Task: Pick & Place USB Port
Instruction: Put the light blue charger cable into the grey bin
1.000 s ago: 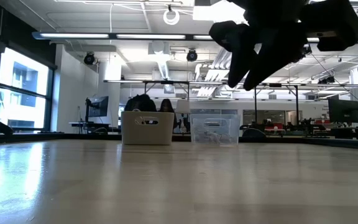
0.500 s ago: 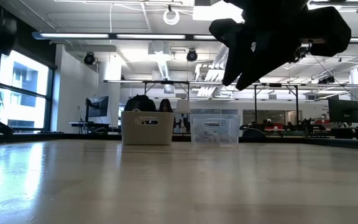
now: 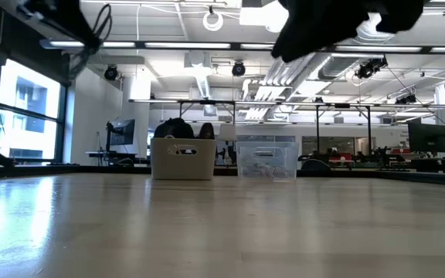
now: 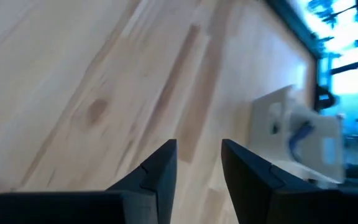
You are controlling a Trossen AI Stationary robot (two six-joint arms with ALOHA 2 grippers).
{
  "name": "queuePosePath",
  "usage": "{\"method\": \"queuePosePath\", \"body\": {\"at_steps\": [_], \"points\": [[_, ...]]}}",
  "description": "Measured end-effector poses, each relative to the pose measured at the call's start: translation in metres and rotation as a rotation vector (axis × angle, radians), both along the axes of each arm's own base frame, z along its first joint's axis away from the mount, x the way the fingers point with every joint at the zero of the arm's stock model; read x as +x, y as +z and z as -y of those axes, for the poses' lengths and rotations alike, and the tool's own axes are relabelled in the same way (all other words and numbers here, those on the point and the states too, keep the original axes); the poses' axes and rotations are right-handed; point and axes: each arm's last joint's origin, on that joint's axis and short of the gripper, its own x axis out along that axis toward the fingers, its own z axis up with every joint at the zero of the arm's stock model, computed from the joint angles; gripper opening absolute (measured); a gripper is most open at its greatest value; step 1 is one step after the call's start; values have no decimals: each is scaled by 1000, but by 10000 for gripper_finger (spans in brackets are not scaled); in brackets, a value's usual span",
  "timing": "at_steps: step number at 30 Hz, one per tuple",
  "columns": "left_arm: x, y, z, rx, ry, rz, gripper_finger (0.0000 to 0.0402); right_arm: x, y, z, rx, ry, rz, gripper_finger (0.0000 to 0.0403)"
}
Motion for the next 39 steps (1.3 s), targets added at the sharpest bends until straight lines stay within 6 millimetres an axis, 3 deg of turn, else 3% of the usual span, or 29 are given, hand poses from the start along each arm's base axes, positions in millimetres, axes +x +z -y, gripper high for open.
{"method": "queuePosePath", "body": {"at_steps": [4,9,14,19,25,30,39], "points": [[0,4,-27,98,98,111,27,-6,14,-1,-22,-36,78,119],[9,4,-51,78,141,141,27,-13,24,1,2,-61,114,119],[39,10,-74,87,-41,122,27,-15,23,1,-1,-68,100,119],[59,17,-113,97,-214,210,27,-16,23,1,5,-68,89,119],[64,0,-160,17,-78,192,27,-19,19,2,19,-82,45,119],[81,-20,-195,-51,-81,211,27,-21,17,3,15,-95,19,119],[108,-81,-239,-214,-86,190,27,-21,17,5,-10,-95,14,119]]}}
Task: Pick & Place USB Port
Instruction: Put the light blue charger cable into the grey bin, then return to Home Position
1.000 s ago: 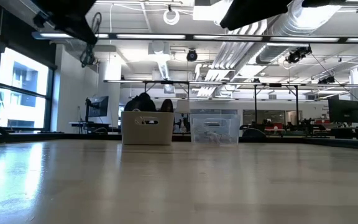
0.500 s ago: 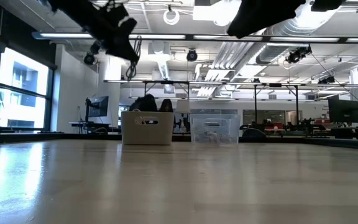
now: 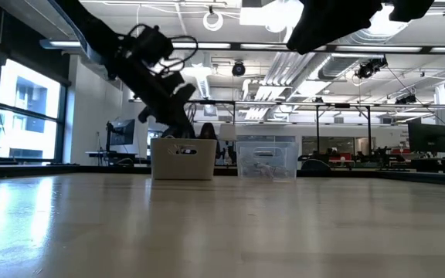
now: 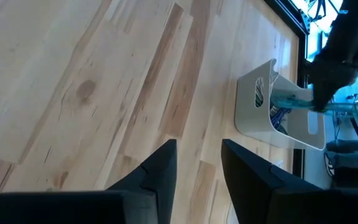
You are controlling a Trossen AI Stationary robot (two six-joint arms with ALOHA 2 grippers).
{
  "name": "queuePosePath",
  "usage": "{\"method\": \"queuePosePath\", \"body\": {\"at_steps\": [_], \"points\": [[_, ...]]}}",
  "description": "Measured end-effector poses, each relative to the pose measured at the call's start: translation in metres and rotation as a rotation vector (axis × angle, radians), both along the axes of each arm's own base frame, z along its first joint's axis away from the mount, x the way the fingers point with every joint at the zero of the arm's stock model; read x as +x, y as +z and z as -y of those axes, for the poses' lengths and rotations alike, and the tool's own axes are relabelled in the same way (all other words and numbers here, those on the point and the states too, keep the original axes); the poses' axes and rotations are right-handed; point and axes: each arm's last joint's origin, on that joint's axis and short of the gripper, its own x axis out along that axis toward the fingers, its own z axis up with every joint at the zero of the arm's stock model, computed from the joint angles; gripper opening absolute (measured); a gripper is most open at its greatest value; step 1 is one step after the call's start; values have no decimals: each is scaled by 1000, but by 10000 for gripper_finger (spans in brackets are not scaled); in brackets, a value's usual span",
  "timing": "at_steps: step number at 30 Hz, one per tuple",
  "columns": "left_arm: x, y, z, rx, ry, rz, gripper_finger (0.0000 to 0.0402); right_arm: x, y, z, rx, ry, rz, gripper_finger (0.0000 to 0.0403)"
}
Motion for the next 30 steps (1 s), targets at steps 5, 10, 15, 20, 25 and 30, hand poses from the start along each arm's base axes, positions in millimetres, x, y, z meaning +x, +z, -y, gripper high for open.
{"method": "queuePosePath", "body": {"at_steps": [5,10,15,20,25,30], "points": [[7,-19,-9,-72,-16,26,27,-1,-1,0,-2,7,-20,119],[9,-22,-9,-108,-1,45,28,-2,-2,1,-4,4,-32,119],[11,-17,-8,-126,-68,73,98,-4,-3,1,2,4,-52,119],[14,-13,-7,-140,-130,69,170,-4,-3,1,12,-9,-51,119],[13,-15,-6,-173,-151,45,207,-4,-4,1,15,-13,-53,119],[13,2,-4,-89,-267,103,212,-8,-5,5,-86,-37,-83,119]]}}
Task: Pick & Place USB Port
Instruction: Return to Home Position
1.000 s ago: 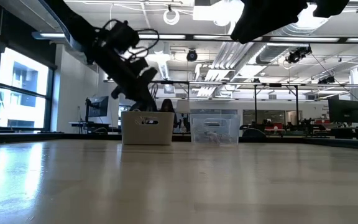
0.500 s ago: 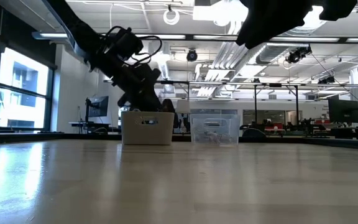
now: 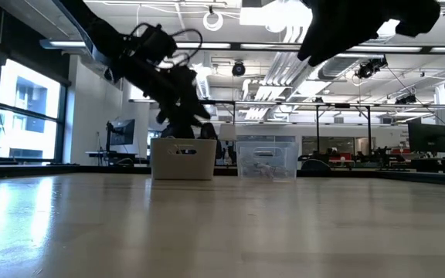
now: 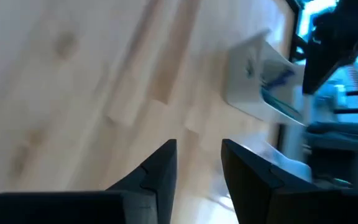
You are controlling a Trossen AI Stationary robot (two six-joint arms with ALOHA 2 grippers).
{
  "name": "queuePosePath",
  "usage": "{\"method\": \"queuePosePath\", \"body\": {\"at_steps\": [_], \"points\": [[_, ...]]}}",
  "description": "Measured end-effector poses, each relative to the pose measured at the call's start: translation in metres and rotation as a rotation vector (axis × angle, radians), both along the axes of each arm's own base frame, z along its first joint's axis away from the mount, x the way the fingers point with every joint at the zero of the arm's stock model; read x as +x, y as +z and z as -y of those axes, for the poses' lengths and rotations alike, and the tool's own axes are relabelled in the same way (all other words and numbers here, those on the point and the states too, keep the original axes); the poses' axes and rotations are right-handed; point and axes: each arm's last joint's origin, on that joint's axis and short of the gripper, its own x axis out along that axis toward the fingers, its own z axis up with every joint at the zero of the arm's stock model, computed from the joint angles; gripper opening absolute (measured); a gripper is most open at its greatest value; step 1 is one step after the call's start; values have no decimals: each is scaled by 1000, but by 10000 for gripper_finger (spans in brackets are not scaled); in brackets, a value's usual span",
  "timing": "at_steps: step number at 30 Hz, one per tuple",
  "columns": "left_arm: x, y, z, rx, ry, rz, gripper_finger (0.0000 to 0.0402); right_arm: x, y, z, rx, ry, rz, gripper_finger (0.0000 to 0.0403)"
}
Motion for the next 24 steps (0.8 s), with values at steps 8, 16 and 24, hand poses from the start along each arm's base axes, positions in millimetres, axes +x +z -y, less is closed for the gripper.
{"method": "queuePosePath", "body": {"at_steps": [8,16,24], "points": [[-20,82,18,280,-191,93,212,-25,24,11,-124,63,-10,119],[-60,153,65,537,-211,-6,164,-67,72,28,-80,74,189,111],[-96,183,109,668,-263,-52,14,-128,109,53,34,11,418,10]]}}
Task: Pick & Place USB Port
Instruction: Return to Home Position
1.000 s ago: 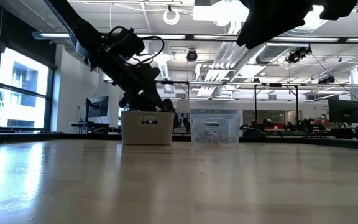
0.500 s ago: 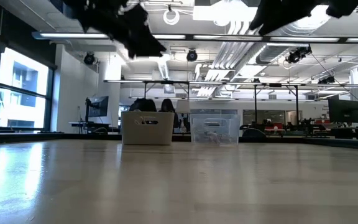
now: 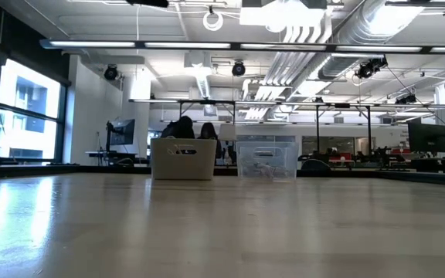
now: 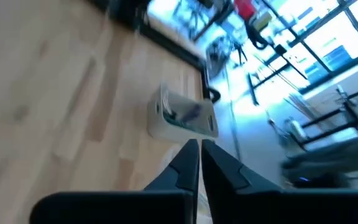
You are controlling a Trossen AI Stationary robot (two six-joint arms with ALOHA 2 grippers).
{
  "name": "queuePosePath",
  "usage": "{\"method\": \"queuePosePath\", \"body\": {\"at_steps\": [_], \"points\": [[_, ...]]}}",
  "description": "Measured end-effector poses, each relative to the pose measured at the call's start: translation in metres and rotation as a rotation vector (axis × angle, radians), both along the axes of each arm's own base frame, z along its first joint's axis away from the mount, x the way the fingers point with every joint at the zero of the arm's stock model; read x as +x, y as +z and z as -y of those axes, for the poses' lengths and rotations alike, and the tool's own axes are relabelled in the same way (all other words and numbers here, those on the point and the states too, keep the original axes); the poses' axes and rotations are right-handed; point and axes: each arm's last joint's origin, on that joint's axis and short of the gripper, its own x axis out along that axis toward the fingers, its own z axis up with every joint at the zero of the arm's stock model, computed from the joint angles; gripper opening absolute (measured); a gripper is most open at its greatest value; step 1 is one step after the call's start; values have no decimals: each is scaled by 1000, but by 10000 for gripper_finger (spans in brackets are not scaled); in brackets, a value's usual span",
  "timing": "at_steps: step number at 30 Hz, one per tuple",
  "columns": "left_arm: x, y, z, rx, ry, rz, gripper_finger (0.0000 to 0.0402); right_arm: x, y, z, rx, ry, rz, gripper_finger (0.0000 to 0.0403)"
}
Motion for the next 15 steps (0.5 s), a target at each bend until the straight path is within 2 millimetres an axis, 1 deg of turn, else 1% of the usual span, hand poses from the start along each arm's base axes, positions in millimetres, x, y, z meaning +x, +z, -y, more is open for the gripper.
{"method": "queuePosePath", "body": {"at_steps": [3,8,12,15], "points": [[-16,3,11,49,24,-32,5,-27,11,10,94,20,96,5],[-46,6,24,91,58,-52,2,-76,20,27,237,83,233,1],[-60,0,33,147,14,-72,1,-111,18,39,329,144,283,1],[-66,-11,38,182,0,-92,1,-135,10,49,372,108,293,1]]}}
